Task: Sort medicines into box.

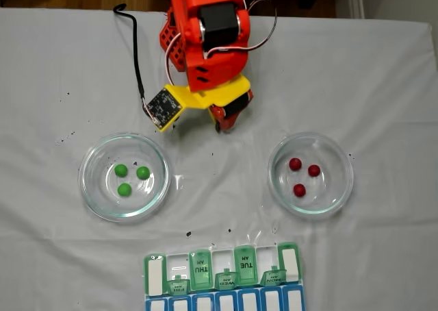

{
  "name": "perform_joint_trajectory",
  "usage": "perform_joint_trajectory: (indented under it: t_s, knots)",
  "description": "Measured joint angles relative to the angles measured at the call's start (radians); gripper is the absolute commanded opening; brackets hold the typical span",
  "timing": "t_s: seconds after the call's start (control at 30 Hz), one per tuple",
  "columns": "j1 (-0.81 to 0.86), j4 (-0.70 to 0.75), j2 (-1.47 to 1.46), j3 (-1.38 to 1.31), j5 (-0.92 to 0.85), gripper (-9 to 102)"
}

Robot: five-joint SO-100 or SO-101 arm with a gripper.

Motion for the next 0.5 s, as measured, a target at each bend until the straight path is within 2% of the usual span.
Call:
perform_joint_trajectory:
  t_s: [0.23,0.5]
  knots:
    - [0.0,0.0,0.0,0.0,-0.006,0]
    - [-0.115,0.003,0.0,0.0,-0.081,0]
